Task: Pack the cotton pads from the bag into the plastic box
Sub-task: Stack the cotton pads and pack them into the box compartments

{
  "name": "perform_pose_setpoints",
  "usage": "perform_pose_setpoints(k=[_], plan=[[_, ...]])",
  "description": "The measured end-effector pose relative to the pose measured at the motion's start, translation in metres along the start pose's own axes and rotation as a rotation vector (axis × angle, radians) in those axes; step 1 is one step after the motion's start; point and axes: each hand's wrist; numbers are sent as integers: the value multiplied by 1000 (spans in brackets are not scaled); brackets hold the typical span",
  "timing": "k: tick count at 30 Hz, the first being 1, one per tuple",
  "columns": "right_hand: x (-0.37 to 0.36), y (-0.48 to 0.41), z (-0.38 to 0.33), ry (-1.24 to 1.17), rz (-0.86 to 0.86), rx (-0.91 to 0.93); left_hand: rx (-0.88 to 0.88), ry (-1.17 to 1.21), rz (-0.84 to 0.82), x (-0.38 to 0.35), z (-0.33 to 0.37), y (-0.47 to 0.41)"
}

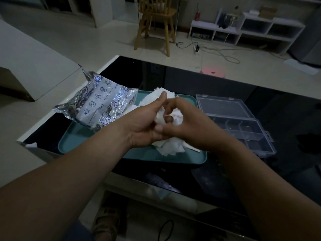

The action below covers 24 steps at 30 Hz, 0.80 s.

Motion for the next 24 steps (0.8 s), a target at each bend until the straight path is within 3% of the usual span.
perform_pose_setpoints(k=[4, 6, 8, 11, 14, 19, 24], plan=[[28, -13, 13, -84, 380, -227, -83, 18, 203, 6, 9, -3], [43, -12, 21, -126, 479, -380, -125, -35, 268, 9, 12, -3], [42, -8, 26, -87, 375, -475, -151, -90, 277, 10, 11, -4], [24, -7, 28, 109, 168, -472, -153, -193, 290, 7, 3, -7], [8, -12, 29, 215, 66, -478, -132, -283, 332, 5, -3, -8], [6, -17, 32, 120, 33, -486, -113, -341, 366, 9, -5, -8], [39, -13, 20, -127, -10, -323, -189, -373, 345, 11, 5, -5]])
Point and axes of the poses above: each hand's wrist, its own y-axis away from the middle knuckle, its own x-axis out of the back of the hand, z = x × y, and after that the axes turned 4 degrees about z, right-handed
